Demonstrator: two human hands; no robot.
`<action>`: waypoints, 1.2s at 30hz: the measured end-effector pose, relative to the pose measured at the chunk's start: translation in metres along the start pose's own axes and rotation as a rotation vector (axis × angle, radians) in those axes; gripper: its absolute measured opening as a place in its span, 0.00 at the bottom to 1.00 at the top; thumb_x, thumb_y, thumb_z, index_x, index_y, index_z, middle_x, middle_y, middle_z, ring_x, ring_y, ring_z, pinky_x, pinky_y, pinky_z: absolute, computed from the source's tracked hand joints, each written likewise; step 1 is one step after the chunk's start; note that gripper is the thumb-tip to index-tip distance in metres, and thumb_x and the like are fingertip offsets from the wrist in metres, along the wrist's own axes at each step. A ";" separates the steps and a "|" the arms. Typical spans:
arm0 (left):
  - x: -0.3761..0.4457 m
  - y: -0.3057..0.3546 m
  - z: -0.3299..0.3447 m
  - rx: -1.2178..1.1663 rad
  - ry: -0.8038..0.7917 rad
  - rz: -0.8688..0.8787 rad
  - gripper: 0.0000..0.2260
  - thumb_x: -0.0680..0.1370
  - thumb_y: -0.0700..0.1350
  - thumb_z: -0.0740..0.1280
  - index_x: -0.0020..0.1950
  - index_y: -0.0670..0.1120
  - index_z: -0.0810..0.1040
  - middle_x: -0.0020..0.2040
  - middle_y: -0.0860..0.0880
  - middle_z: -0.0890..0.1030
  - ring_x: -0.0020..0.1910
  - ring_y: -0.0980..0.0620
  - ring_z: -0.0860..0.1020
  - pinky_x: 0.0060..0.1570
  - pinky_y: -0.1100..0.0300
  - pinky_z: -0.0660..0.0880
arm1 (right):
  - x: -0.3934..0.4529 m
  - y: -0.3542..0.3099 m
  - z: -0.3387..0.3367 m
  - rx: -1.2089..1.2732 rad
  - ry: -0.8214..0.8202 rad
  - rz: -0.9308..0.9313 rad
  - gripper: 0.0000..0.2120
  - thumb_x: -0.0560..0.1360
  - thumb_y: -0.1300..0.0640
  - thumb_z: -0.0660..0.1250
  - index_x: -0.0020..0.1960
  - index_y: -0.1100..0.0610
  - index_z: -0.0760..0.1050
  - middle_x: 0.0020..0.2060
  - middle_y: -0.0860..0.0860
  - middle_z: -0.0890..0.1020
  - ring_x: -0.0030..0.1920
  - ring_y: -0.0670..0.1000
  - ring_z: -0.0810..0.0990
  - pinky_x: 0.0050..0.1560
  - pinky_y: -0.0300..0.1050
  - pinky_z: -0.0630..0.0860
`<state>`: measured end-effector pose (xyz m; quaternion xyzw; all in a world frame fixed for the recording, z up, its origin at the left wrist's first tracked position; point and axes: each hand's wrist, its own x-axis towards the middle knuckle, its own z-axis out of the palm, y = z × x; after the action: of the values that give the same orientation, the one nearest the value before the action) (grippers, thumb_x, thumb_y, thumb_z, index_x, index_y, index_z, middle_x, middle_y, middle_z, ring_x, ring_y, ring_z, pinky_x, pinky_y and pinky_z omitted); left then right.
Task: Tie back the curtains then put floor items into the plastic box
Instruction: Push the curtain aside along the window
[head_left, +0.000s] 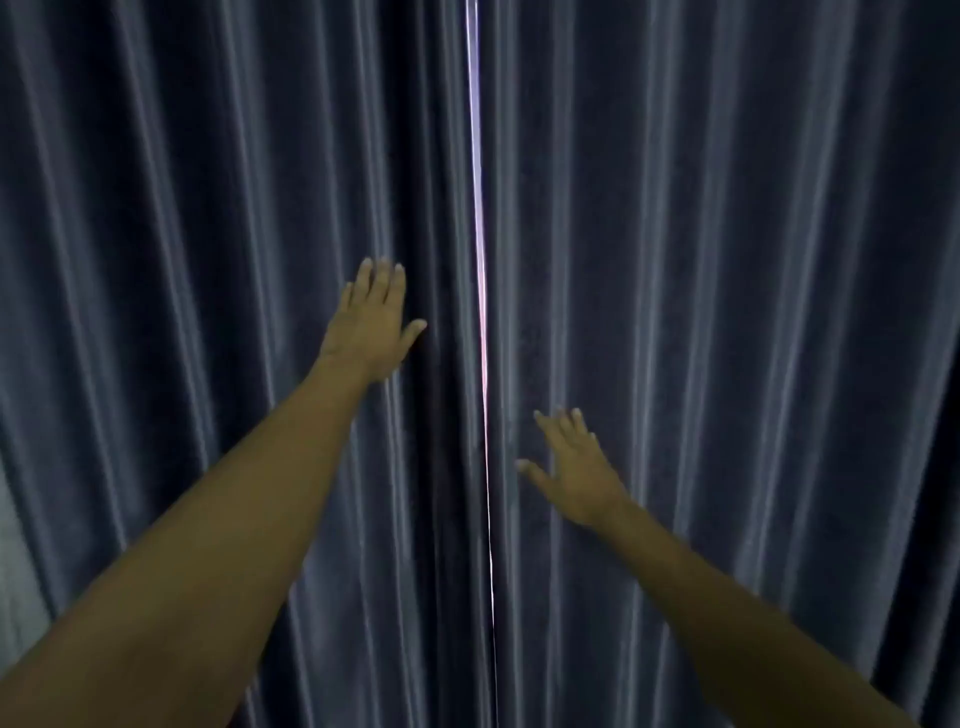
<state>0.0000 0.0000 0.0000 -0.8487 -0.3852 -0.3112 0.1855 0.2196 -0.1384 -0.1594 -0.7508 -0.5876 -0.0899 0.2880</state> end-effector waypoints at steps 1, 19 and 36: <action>0.007 0.003 -0.001 -0.003 0.073 0.026 0.32 0.82 0.56 0.52 0.78 0.40 0.43 0.79 0.41 0.44 0.78 0.43 0.42 0.76 0.48 0.44 | 0.005 -0.009 0.003 0.052 0.039 -0.075 0.40 0.74 0.31 0.50 0.79 0.50 0.46 0.79 0.52 0.45 0.78 0.52 0.39 0.76 0.52 0.43; 0.144 -0.021 0.025 0.086 0.475 0.343 0.29 0.83 0.53 0.54 0.78 0.42 0.49 0.79 0.43 0.49 0.78 0.45 0.46 0.76 0.49 0.46 | 0.184 -0.085 0.072 0.427 0.584 -0.157 0.42 0.77 0.48 0.66 0.78 0.51 0.42 0.78 0.49 0.51 0.77 0.43 0.51 0.75 0.42 0.55; 0.220 -0.055 0.060 0.565 0.470 0.319 0.33 0.81 0.62 0.48 0.79 0.44 0.46 0.79 0.41 0.46 0.78 0.44 0.44 0.74 0.45 0.40 | 0.260 -0.148 0.163 0.452 0.591 -0.372 0.27 0.82 0.52 0.50 0.78 0.42 0.44 0.79 0.47 0.46 0.78 0.58 0.40 0.73 0.69 0.45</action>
<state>0.0932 0.1863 0.1076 -0.7191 -0.2661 -0.3461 0.5407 0.1247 0.1863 -0.1217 -0.4917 -0.6102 -0.2207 0.5806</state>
